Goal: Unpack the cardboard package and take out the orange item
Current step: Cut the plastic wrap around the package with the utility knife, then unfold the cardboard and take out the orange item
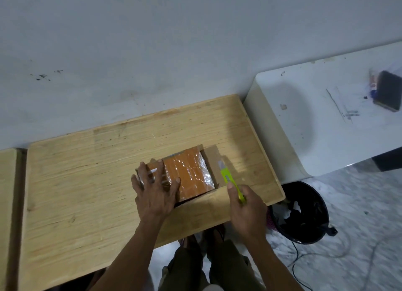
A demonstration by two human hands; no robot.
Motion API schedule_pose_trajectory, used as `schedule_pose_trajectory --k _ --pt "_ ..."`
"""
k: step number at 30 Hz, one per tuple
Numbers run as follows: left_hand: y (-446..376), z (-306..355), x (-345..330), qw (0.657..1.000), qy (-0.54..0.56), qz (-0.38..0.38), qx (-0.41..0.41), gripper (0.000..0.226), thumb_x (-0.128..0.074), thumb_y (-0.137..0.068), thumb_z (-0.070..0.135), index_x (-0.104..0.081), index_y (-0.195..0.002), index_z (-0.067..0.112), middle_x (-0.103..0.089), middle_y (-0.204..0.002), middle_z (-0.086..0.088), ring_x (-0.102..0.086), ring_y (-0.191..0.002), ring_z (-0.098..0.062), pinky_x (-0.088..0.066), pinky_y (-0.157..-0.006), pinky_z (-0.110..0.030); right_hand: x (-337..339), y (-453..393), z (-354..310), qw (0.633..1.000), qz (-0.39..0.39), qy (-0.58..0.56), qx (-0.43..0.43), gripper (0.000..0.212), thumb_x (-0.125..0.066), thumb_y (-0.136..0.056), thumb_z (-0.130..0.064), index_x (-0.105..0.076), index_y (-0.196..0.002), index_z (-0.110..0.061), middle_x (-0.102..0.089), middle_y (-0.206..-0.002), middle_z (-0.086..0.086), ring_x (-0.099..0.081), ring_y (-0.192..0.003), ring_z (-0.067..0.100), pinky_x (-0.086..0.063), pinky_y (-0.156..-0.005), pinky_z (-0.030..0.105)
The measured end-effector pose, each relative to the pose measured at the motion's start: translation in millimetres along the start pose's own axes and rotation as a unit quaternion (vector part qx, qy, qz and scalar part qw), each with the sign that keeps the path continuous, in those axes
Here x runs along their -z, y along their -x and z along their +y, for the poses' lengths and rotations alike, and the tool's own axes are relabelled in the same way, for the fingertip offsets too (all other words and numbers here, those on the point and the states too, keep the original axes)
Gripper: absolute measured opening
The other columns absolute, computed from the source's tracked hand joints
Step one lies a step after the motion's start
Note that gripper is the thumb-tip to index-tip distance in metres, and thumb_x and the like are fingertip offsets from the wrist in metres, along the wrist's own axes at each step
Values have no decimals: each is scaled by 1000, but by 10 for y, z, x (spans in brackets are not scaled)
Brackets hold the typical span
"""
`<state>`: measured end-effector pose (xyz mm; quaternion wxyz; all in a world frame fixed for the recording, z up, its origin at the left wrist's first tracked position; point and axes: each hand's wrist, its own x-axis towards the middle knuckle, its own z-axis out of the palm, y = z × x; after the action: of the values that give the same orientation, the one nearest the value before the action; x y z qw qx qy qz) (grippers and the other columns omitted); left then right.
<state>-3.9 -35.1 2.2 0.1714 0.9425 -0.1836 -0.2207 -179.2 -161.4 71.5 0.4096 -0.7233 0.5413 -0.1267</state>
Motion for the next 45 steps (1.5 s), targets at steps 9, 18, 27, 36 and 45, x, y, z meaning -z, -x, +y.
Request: schedule_pose_trajectory --k 9,18,27,36,45 --pt "32 -121 13 999 -16 -11 -36 78 -40 -89 72 -7 -156 48 17 -167 3 17 -152 -36 -26 -115 -63 1 -335 -60 999 30 -26 -23 30 -43 -97 -29 -65 -86 -11 -64 -71 4 -60 -64 21 -50 -61 39" --pt "-68 -254 -58 996 -57 -3 -71 87 -16 -80 86 -2 -157 47 18 -167 -4 21 -152 -36 -10 -122 -58 -45 -760 125 993 -86 -68 -34 26 -42 -102 -21 -59 -120 -18 -58 -107 2 -54 -93 13 -39 -83 25" --pt "-59 -335 -43 992 -92 1 -85 75 -19 -88 77 3 -155 50 30 -163 4 26 -150 -31 -11 -122 -57 -282 -1346 315 993 -46 69 -79 17 -63 -90 -23 -64 -73 -19 -69 -83 8 -61 -78 27 -39 -63 26" --pt "-82 -295 -50 991 -111 -9 -69 73 -15 -90 77 3 -155 49 31 -163 4 28 -150 -28 -9 -123 -56 -318 -1502 392 980 -30 195 -28 18 -69 -87 -34 -76 -89 -18 -69 -88 11 -60 -90 32 -41 -66 30" --pt "75 -197 5 997 -62 37 -41 75 -18 -94 72 5 -158 41 22 -166 1 22 -153 -23 -13 -122 -59 -442 -1187 209 993 -59 73 76 10 -66 -87 -18 -69 -96 -15 -69 -93 4 -62 -92 25 -50 -73 32"
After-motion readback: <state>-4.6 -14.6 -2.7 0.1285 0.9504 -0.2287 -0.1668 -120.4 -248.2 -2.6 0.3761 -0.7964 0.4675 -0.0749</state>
